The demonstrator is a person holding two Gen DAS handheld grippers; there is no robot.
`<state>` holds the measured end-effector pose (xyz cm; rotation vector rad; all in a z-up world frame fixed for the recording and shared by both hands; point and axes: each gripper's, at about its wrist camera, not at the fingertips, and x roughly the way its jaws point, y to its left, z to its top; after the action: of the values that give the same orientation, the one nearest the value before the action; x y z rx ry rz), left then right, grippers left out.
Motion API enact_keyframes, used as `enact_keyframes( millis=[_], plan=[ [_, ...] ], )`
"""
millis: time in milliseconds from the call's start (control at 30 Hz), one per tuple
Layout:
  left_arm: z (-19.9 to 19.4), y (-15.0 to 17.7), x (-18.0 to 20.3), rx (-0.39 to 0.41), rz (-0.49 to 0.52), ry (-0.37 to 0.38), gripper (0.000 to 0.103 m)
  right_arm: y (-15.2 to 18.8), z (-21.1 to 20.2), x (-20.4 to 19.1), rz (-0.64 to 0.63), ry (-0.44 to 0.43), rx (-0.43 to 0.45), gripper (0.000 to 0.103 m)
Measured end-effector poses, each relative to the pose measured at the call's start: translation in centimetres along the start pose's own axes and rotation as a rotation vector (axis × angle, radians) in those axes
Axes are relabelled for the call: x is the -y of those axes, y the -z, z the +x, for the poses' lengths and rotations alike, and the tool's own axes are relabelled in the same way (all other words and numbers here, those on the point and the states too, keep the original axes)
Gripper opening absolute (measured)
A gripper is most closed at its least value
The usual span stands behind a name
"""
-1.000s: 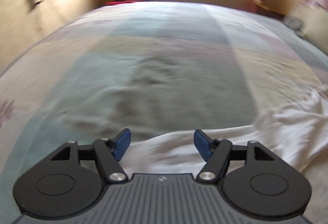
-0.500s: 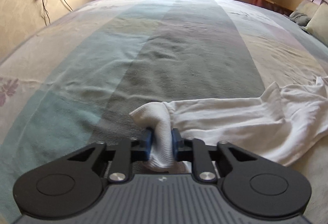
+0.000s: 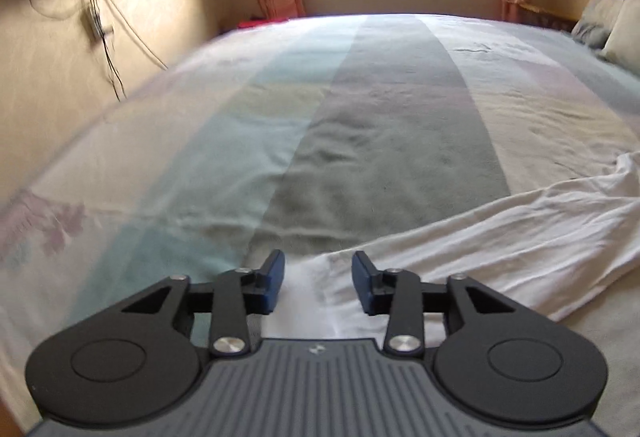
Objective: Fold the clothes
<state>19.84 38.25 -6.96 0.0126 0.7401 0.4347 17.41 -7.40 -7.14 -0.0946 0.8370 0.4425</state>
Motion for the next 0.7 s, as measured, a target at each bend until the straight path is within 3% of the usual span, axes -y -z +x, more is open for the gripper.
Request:
enact_keyframes(
  millis=[167,200,300,367,467,533,700],
  plan=[
    [1.6,0.5,0.9,-0.055,-0.062,0.18,0.054,0.2,0.8,0.3,-0.002,0.008,-0.017,0.103],
    [2.1,0.8,1.1,-0.077,-0.051,0.182,0.054,0.3,1.0,0.4,-0.002,0.013,-0.02,0.103],
    [3.9,1.8,0.7,-0.146,-0.001,0.097,0.06,0.8,1.4,1.0,0.002,0.018,-0.032,0.103],
    [3.9,1.1,-0.7,-0.171,-0.113,0.136,0.056,1.1,1.5,1.4,0.007,0.021,-0.034,0.103],
    [2.5,-0.8,1.1,-0.172,-0.109,0.142,0.055,1.2,1.4,2.3,0.021,0.013,-0.029,0.103],
    [1.5,-2.3,4.2,-0.167,-0.059,0.233,0.055,1.1,0.9,2.8,0.029,0.007,-0.003,0.103],
    [0.8,-6.3,14.5,-0.178,-0.082,0.616,0.061,1.4,0.2,4.3,0.05,-0.01,0.021,0.103]
  ],
)
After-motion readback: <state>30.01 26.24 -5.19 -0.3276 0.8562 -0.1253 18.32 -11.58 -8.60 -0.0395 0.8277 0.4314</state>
